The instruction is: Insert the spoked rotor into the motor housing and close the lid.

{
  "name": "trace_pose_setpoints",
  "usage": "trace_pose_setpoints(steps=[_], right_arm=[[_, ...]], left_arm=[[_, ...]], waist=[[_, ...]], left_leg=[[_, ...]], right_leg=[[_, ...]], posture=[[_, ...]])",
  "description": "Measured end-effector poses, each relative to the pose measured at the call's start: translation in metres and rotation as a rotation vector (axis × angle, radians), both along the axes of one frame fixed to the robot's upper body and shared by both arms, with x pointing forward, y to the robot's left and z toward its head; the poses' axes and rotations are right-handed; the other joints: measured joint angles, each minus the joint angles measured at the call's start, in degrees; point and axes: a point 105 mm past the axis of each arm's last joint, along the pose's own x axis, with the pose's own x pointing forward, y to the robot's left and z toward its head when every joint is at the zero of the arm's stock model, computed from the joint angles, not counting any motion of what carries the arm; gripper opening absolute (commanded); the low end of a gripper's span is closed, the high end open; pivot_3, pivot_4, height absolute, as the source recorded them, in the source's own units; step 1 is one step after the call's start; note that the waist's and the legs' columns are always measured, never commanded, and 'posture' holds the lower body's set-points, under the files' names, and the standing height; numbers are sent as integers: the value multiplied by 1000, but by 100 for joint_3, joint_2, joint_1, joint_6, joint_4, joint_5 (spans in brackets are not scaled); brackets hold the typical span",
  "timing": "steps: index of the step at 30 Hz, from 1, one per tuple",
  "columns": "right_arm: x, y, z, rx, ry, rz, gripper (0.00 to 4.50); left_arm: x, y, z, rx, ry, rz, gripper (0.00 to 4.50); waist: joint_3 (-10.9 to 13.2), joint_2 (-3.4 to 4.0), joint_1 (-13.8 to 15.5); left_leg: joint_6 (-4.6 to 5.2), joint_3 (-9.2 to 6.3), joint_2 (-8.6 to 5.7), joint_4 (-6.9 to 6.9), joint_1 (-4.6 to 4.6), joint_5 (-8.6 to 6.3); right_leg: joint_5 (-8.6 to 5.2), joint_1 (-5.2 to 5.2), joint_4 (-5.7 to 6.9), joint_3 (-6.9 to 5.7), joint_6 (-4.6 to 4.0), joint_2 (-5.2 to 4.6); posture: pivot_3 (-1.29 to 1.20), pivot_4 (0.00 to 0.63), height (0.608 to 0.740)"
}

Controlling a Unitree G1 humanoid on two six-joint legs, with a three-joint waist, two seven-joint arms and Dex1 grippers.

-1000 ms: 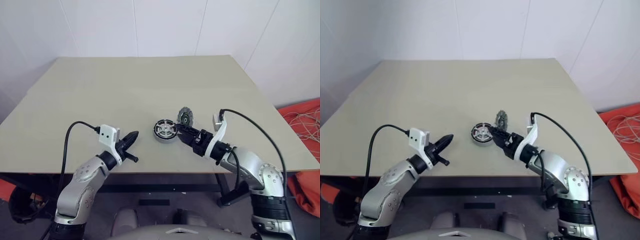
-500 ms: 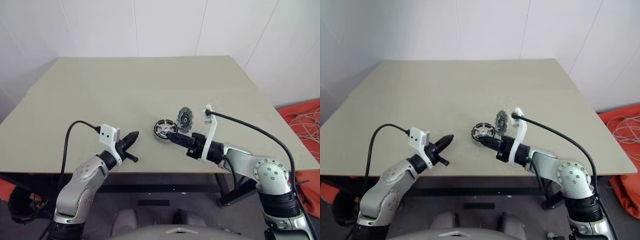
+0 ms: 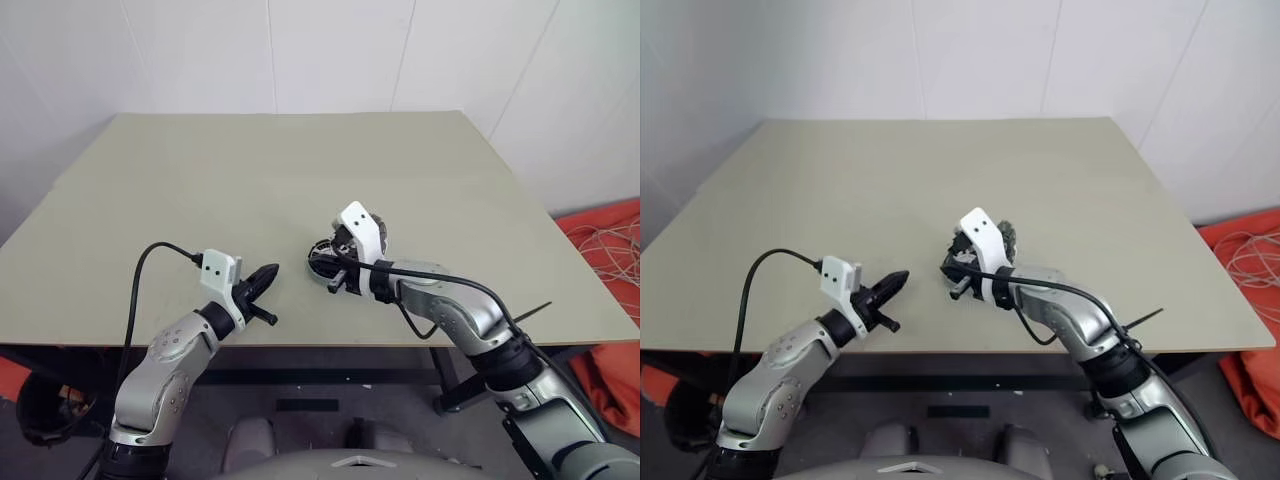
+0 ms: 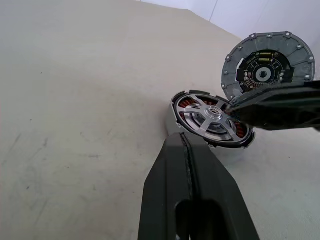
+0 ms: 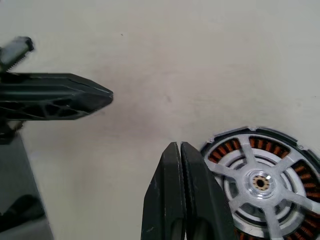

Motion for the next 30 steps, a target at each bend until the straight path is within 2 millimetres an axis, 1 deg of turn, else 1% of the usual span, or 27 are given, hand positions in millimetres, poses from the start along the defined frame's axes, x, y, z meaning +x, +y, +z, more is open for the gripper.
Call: trace_pose_setpoints(steps=[2,7,12,20,24,27,30], right_arm=[[5,0,-4,-46,-22,-2,21],[11,0,-13,-116,-56,-10,21],[20,0,-12,-155,-97,-54,21],[33,-9,-5,-179,-146,-153,21],[29,-11,-9,-196,-116,-145,21],[17,-10,-13,-198,-78,-118,21],[11,-11,-16,-208,-44,-106,21]], left_arm=[[0,0,0,-2,-1,0,0],[-2,-2,0,2,-2,-33,0],[-6,-4,-1,7,8,-90,0],[-8,-6,-1,-1,12,-111,0],[-8,-7,-1,-5,15,-112,0],[-8,-7,-1,-5,21,-112,0],[-8,-7,-2,-6,22,-112,0]], waist=[[0,0,-1],[0,1,-2],[1,1,-9],[1,2,-9],[1,2,-8],[2,3,-6],[2,4,-8]], left_leg=[[0,0,1,0,2,0],[0,1,1,0,2,0],[0,1,2,0,9,0],[-1,1,2,0,17,0],[-1,1,2,0,20,0],[0,1,1,0,24,0],[-1,1,2,0,33,0]], right_leg=[[8,1,1,0,-14,0],[11,1,1,1,-19,0],[19,4,3,1,-34,1],[20,10,4,2,-35,1],[20,13,4,2,-35,1],[20,18,3,3,-35,1],[12,24,4,3,-22,1]], posture=[[0,0,740],[0,0,740],[0,0,740],[0,0,740],[0,0,740],[0,0,740],[0,0,740]])
